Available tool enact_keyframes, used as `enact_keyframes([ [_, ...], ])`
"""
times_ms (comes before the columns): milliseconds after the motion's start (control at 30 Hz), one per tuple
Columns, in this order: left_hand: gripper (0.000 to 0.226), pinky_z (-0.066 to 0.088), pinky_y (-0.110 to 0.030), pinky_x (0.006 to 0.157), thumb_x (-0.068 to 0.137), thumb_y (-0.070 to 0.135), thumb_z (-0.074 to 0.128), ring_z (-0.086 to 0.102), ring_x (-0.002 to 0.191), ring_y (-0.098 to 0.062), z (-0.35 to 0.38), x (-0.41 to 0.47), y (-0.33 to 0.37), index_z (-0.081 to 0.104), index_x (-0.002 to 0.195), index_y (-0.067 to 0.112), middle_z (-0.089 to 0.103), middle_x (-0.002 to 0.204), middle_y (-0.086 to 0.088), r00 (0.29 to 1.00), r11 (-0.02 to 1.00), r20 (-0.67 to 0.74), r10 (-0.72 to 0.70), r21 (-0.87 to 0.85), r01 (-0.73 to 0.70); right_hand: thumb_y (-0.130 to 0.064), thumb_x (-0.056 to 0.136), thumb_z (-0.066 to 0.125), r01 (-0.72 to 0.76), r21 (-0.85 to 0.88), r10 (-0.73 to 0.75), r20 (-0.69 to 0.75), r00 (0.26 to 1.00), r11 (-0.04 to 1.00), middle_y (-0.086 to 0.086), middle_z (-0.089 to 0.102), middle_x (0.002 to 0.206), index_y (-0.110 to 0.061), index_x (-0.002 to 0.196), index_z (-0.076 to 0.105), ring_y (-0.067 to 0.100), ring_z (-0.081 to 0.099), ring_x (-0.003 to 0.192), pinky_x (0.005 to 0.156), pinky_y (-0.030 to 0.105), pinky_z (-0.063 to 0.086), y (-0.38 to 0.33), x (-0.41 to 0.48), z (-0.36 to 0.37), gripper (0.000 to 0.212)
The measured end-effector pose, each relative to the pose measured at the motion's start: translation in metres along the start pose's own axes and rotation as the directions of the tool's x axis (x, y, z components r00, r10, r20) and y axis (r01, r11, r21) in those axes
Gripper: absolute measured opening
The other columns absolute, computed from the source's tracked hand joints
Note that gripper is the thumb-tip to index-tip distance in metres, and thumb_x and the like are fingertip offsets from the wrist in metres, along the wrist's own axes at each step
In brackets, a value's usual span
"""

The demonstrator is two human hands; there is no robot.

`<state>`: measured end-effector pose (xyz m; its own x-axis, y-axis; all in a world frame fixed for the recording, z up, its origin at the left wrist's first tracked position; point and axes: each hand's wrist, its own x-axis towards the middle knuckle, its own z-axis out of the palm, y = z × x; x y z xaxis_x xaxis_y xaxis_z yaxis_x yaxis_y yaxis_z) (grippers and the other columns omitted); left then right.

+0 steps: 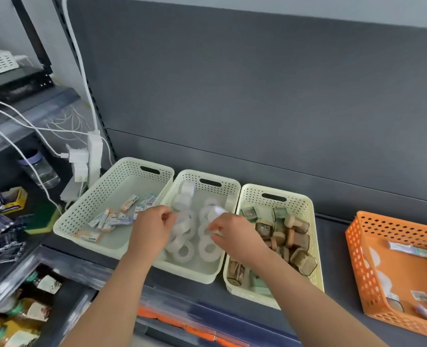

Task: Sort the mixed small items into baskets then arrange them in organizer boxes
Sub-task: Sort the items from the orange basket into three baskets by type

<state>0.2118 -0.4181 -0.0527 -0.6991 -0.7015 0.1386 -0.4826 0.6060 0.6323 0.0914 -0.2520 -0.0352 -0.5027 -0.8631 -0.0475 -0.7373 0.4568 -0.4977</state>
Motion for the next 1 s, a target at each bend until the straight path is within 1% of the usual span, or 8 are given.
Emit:
enact_keyframes([
  [167,0.02,0.051,-0.033,0.075,0.09,0.025,0.06,0.062,0.089,-0.018,-0.006,-0.014,0.023,0.069,0.104,0.014,0.069,0.096,0.0,0.99,0.987,-0.056,0.132,0.104,-0.125,-0.028,0.093,0.054,0.007,-0.018,-0.01,-0.155,0.988,1.0,-0.005,0.063,0.118,-0.019,0.117,0.063,0.014,0.06,0.101,0.085,0.032,0.051,0.008,-0.025,-0.022,0.028],
  [333,0.023,0.049,-0.033,0.072,0.089,0.027,0.06,0.062,0.091,-0.022,0.053,-0.04,0.148,0.069,0.106,0.014,0.069,0.097,0.0,0.909,0.904,0.079,0.41,0.101,-0.416,-0.028,0.095,0.051,-0.188,-0.013,0.171,-0.361,0.917,0.982,-0.004,0.066,0.113,-0.018,0.118,0.063,0.017,0.063,0.096,0.08,0.034,0.053,0.089,-0.127,-0.077,0.028],
  [467,0.026,0.049,-0.034,0.08,0.09,0.031,0.059,0.061,0.101,-0.021,0.059,-0.055,0.178,0.069,0.11,0.018,0.069,0.104,0.002,0.868,0.864,0.097,0.488,0.087,-0.496,-0.029,0.093,0.052,-0.247,-0.045,0.212,-0.381,0.9,0.968,-0.006,0.066,0.105,-0.023,0.113,0.064,0.018,0.062,0.093,0.069,0.026,0.047,0.106,-0.148,-0.089,0.023],
  [567,0.028,0.047,-0.03,0.087,0.092,0.036,0.053,0.058,0.102,-0.015,0.077,-0.061,0.198,0.066,0.112,0.022,0.067,0.107,0.007,0.822,0.824,0.144,0.551,0.061,-0.563,-0.034,0.094,0.051,-0.326,-0.073,0.274,-0.391,0.879,0.942,-0.008,0.064,0.12,-0.026,0.122,0.06,0.016,0.062,0.105,0.082,0.025,0.047,0.125,-0.168,-0.099,0.03],
  [667,0.023,0.046,-0.031,0.083,0.09,0.033,0.059,0.059,0.099,-0.018,0.12,-0.076,0.247,0.068,0.107,0.021,0.067,0.102,0.007,0.765,0.778,0.187,0.617,0.003,-0.628,-0.03,0.093,0.056,-0.419,-0.056,0.363,-0.407,0.838,0.906,-0.003,0.064,0.124,-0.02,0.125,0.061,0.018,0.063,0.107,0.087,0.028,0.048,0.17,-0.214,-0.126,0.034],
  [767,0.024,0.042,-0.026,0.081,0.093,0.035,0.052,0.054,0.104,-0.013,0.174,-0.096,0.307,0.066,0.109,0.023,0.064,0.106,0.009,0.709,0.76,0.321,0.628,-0.055,-0.648,-0.022,0.091,0.059,-0.529,-0.038,0.476,-0.384,0.791,0.848,0.001,0.066,0.121,-0.019,0.122,0.063,0.018,0.064,0.1,0.086,0.03,0.049,0.23,-0.265,-0.158,0.031],
  [867,0.036,0.045,-0.025,0.09,0.093,0.038,0.052,0.053,0.111,-0.01,0.224,-0.108,0.352,0.058,0.125,0.023,0.061,0.12,0.008,0.653,0.764,0.452,0.608,-0.11,-0.636,-0.024,0.087,0.065,-0.58,0.034,0.557,-0.332,0.761,0.814,-0.005,0.066,0.116,-0.023,0.114,0.068,0.017,0.063,0.097,0.082,0.028,0.05,0.278,-0.302,-0.179,0.027],
  [1000,0.047,0.045,-0.03,0.097,0.089,0.036,0.062,0.055,0.117,-0.015,0.277,-0.124,0.398,0.051,0.133,0.022,0.057,0.132,0.003,0.563,0.799,0.64,0.523,-0.139,-0.585,-0.028,0.084,0.068,-0.59,-0.02,0.562,-0.281,0.778,0.807,-0.008,0.066,0.116,-0.025,0.114,0.067,0.015,0.062,0.101,0.083,0.027,0.047,0.327,-0.33,-0.196,0.031],
])
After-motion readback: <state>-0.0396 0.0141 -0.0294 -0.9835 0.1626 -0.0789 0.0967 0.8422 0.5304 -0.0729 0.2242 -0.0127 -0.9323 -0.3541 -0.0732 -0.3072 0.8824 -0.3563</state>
